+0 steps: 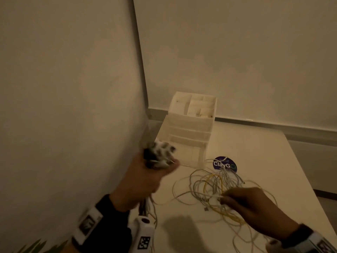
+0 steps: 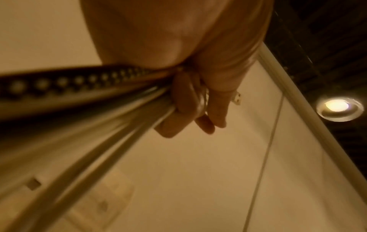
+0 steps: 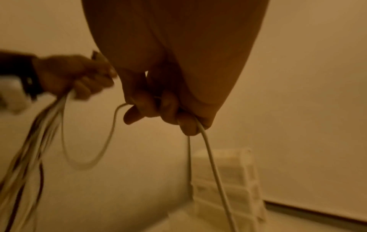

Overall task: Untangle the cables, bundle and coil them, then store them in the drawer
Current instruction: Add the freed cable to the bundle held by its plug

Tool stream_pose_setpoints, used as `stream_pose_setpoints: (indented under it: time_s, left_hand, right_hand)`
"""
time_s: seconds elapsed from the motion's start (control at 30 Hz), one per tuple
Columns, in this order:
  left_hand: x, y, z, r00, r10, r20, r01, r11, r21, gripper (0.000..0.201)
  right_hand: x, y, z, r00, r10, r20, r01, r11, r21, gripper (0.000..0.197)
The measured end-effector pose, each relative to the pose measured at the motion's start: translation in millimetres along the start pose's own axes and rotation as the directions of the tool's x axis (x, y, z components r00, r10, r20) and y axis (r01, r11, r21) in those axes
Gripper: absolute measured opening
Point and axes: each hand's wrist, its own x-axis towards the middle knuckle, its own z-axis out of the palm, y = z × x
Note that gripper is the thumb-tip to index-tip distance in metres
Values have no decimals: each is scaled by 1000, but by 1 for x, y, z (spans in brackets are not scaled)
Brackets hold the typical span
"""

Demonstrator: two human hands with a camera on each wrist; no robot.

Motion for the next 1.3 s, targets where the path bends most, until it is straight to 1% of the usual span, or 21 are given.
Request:
stream_pose_setpoints:
  time_s: [0.07,0.1,0.17,0.3,0.37,0.43,0.53,0.6,0.67,0.73,0.8,0.83,0.93,1.0,1.03,1.1,1.13,1.17,1.2,1.23,1.3]
  left_hand:
    - [-2,-9,30,984,29,177,-54,989,136,15]
    - [-2,-15,41,975,28,219,-74,976,203,11]
    - [2,-27,56,977,41,208,-105,946,306,10]
    - [3,-30,64,990,59,125,-95,946,310,16]
    - [5,-26,63,997,48,65,-61,973,221,24]
    - [12,-22,60,1000,18,-16,-16,996,83,28]
    - [26,-19,49,989,8,-145,-21,996,-90,30]
    - [32,-15,38,975,-2,-224,-48,975,-218,34]
    - [34,-5,23,954,25,-299,-124,941,-314,37]
    - [34,7,7,921,74,-383,-215,916,-340,32]
    - [34,9,-9,898,90,-430,-232,928,-292,30]
    - [33,6,-16,900,93,-425,-213,946,-243,30]
    - [29,-8,-22,932,58,-357,-59,998,7,33]
    - [24,-15,-14,940,58,-335,10,980,199,19]
    - [20,-18,-9,933,95,-346,12,956,294,19]
    - [13,-21,2,891,238,-386,-50,897,438,20]
    - [11,-21,7,865,298,-403,-86,881,466,22]
    - [11,-22,12,851,328,-409,-113,876,469,26]
    - [10,-21,18,858,327,-396,-130,884,449,30]
    - [10,-20,23,878,309,-365,-136,893,429,33]
    - [7,-20,31,926,286,-246,-144,870,471,40]
  right_hand:
    - [15,-25,-3,997,-59,-52,61,997,39,27]
    - [22,-33,-4,995,-69,-71,74,995,65,25]
    - [31,-41,-6,993,-54,-107,66,991,116,20]
    - [28,-40,-9,984,41,-173,3,969,246,20]
    - [23,-34,1,987,35,-156,6,967,253,23]
    - [19,-18,16,987,42,-154,5,957,290,23]
    - [18,19,36,982,101,-163,-46,949,311,26]
    - [20,46,47,973,166,-163,-115,952,285,27]
    - [19,74,58,961,226,-158,-185,954,236,28]
    - [14,100,67,948,283,-148,-258,952,165,27]
    - [8,117,70,922,352,-162,-335,934,124,28]
    - [7,120,68,910,375,-178,-354,925,139,28]
    - [14,112,47,906,355,-232,-297,922,249,30]
    - [23,97,27,902,333,-275,-234,912,336,31]
    - [28,87,18,903,329,-276,-207,896,393,32]
    - [36,66,-2,923,301,-238,-167,874,457,34]
    - [39,56,-10,938,278,-208,-160,878,452,34]
    - [40,44,-16,953,251,-172,-156,889,431,33]
    - [40,33,-19,964,225,-138,-152,901,406,32]
    - [38,22,-21,973,202,-113,-144,909,392,29]
    - [31,2,-18,980,181,-80,-129,892,433,23]
